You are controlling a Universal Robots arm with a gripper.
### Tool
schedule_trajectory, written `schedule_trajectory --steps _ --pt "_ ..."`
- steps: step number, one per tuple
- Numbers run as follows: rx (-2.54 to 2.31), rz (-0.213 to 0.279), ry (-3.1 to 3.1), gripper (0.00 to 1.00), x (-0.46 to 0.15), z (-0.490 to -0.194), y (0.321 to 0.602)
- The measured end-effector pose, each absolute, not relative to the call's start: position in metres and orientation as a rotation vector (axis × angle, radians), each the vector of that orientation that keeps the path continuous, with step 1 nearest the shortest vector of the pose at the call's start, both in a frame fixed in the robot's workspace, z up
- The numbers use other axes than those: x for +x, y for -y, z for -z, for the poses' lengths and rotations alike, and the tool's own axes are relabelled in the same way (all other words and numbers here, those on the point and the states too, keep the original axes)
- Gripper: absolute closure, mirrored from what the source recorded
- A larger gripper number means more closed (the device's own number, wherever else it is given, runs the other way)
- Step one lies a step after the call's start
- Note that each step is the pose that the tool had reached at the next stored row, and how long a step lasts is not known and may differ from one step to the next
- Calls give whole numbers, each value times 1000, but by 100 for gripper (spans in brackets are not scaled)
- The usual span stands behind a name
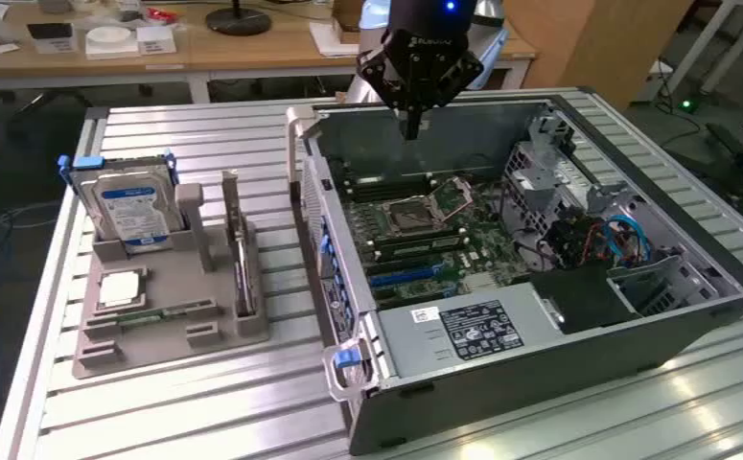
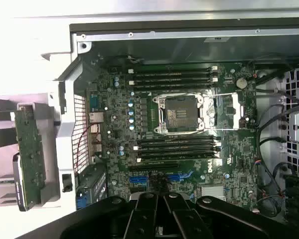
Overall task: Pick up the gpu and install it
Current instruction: 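Reach for the gpu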
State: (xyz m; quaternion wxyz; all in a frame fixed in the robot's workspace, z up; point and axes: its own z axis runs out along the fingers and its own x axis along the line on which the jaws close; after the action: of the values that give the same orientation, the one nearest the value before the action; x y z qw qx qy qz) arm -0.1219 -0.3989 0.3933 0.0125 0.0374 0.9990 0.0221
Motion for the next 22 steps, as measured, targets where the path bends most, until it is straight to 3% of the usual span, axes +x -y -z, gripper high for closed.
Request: schedule_trajectory --steps 22 --pt "117 -69 -3114 89 -134 -393 399"
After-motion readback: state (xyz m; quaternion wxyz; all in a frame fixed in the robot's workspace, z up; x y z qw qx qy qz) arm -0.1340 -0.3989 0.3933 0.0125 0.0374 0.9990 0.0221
